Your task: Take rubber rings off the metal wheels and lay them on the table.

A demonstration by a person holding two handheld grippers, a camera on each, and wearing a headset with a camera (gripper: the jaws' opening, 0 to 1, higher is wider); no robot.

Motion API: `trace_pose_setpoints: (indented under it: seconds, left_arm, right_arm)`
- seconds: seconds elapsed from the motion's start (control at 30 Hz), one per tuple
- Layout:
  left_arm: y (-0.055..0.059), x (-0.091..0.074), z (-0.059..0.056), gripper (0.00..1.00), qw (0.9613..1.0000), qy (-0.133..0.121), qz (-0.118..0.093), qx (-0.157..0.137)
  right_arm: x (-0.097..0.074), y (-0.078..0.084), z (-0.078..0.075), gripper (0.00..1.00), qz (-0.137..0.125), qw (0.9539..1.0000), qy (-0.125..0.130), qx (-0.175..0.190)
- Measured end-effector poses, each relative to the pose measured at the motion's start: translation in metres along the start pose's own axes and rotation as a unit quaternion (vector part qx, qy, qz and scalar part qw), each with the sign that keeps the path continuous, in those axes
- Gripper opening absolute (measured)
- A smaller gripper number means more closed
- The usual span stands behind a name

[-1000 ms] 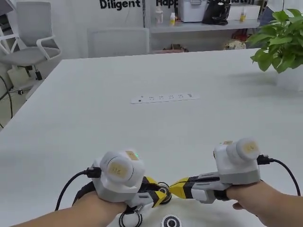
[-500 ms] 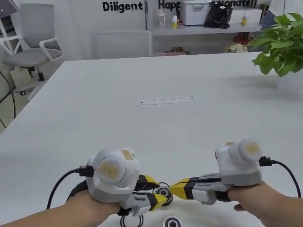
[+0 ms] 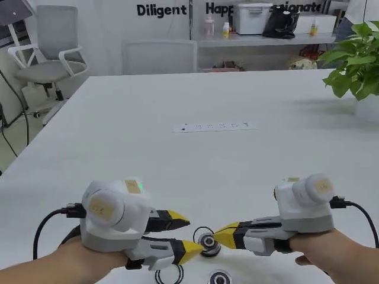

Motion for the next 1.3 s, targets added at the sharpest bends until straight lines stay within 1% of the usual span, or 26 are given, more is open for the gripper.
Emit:
trace_pose_setpoints:
  seconds: [0.1, 0.23, 0.4, 0.47, 0.73, 0.8, 0.87, 0.93, 1.03, 1.3]
  left_arm:
    - [0.004, -0.010, 0.001, 0.38, 1.0000, -0.003, -0.002, -0.001]
    - [0.009, -0.021, 0.002, 0.41, 0.9999, -0.007, -0.007, -0.010]
    - [0.015, -0.033, 0.000, 0.48, 0.9998, -0.009, -0.013, -0.015]
    - [0.018, -0.037, -0.001, 0.49, 0.9997, -0.010, -0.013, -0.015]
    - [0.027, -0.048, -0.004, 0.57, 0.9993, -0.013, -0.021, -0.027]
    - [0.029, -0.050, -0.003, 0.59, 0.9992, -0.017, -0.021, -0.030]
    - [0.031, -0.053, -0.001, 0.61, 0.9986, -0.019, -0.027, -0.040]
    - [0.033, -0.056, 0.000, 0.62, 0.9984, -0.022, -0.029, -0.044]
    - [0.037, -0.059, 0.000, 0.64, 0.9982, -0.026, -0.028, -0.045]
    - [0.046, -0.065, -0.001, 0.71, 0.9978, -0.031, -0.021, -0.054]
  right_arm:
    - [0.000, -0.002, 0.002, 0.00, -0.002, 1.0000, -0.003, -0.001]
    - [0.001, -0.004, 0.005, 0.00, -0.004, 1.0000, -0.008, -0.002]
    - [0.002, -0.008, 0.011, 0.00, -0.007, 0.9998, -0.018, -0.003]
    - [0.003, -0.010, 0.015, 0.00, -0.008, 0.9997, -0.023, -0.004]
    - [0.013, -0.015, 0.029, 0.00, -0.005, 0.9991, -0.042, -0.010]
    - [0.016, -0.016, 0.031, 0.00, -0.003, 0.9989, -0.047, -0.011]
    - [0.020, -0.017, 0.034, 0.00, -0.001, 0.9986, -0.051, -0.012]
    - [0.023, -0.017, 0.037, 0.00, 0.003, 0.9984, -0.054, -0.013]
    - [0.028, -0.016, 0.040, 0.00, 0.006, 0.9981, -0.060, -0.013]
    - [0.042, -0.011, 0.046, 0.00, 0.027, 0.9968, -0.073, -0.016]
Point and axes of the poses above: the centre of the closed fingertips' face, and the gripper's own axes: x roughly forward along the fingers, z roughly to its left, y roughly out of its underside, the point moved 8 cm from there along -x, roughly backward along the fingers, and after that the axes turned 12 degrees about z, right-handed, at the moved point
